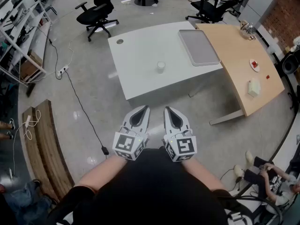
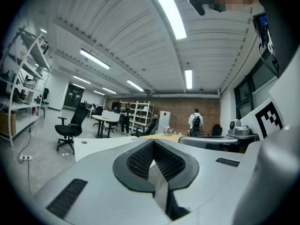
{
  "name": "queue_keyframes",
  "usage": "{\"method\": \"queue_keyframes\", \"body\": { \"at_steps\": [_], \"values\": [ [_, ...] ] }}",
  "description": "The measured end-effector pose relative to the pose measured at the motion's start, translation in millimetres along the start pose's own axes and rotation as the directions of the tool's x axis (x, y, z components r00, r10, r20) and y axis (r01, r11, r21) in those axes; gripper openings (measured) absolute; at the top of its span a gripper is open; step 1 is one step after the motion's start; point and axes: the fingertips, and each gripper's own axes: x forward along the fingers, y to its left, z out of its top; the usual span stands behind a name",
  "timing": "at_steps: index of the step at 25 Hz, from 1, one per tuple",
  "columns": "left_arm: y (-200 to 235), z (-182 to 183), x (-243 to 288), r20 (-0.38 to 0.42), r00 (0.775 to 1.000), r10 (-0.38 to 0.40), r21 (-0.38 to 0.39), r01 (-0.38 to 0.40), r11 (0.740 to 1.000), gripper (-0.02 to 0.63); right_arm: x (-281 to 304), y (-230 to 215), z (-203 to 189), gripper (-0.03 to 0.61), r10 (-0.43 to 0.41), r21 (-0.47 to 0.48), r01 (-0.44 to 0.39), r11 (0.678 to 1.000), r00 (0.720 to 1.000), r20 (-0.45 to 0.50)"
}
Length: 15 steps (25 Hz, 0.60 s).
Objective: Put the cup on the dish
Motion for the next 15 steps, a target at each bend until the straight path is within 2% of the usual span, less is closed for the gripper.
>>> {"method": "queue_keyframes", "body": {
  "at_steps": [15],
  "values": [
    [23, 2, 8, -0.001, 0.999, -0.042, -0.007, 0.042, 0.999, 0.008, 22, 2, 2, 0.012, -0.051, -0.01, 0.051, 0.999, 0.999, 0.003]
  ]
}}
